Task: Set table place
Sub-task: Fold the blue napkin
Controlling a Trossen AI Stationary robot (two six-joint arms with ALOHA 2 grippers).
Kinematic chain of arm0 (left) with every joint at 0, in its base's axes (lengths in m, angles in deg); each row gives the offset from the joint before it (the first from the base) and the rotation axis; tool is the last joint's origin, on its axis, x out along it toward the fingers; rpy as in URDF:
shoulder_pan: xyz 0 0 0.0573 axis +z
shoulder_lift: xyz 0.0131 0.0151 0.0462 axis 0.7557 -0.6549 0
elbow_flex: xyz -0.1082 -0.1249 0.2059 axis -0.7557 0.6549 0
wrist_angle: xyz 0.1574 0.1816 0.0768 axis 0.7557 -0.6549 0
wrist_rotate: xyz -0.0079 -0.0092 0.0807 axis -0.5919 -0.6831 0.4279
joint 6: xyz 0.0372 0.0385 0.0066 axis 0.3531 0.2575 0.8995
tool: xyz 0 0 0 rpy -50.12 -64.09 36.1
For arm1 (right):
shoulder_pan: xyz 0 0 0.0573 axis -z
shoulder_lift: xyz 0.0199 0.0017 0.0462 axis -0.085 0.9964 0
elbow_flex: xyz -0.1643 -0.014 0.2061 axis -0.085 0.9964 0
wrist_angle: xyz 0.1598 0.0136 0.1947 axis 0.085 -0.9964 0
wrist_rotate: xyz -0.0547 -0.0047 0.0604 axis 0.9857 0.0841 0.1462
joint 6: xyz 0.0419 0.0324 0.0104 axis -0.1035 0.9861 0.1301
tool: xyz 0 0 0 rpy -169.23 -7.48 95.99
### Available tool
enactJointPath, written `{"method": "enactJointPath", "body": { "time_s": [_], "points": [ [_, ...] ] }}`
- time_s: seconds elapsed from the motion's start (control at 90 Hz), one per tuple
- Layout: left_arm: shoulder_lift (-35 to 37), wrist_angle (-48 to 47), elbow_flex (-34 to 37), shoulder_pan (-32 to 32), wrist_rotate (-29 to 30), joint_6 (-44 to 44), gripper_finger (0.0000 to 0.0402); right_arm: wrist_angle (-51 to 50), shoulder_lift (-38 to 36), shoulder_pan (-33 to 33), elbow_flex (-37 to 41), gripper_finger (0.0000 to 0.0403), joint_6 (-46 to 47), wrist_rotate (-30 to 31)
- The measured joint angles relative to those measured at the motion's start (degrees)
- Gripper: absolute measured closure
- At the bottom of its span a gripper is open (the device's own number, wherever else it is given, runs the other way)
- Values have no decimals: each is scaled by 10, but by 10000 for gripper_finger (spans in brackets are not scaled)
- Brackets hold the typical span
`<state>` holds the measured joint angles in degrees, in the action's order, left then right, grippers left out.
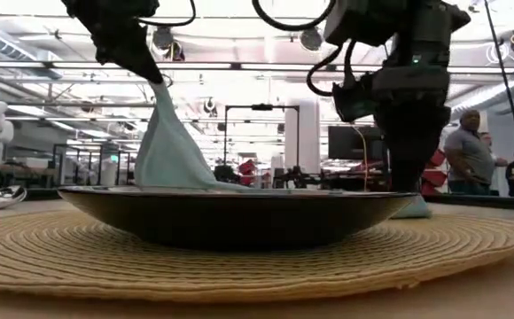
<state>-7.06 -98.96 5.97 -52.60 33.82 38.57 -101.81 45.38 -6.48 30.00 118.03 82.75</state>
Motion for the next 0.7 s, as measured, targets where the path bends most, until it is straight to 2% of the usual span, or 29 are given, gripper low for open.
{"method": "enactJointPath", "body": {
  "time_s": [0.167, 0.267, 0.7],
  "points": [
    [0, 0, 0, 0, -1, 3, 402, -19, -6, -8, -1, 207, 125, 10],
    [0, 0, 0, 0, -1, 12, 402, -11, -7, -16, -1, 207, 164, 2],
    [0, 1, 0, 0, -1, 12, 402, 19, -7, -30, -1, 207, 206, -18]
  ]
}}
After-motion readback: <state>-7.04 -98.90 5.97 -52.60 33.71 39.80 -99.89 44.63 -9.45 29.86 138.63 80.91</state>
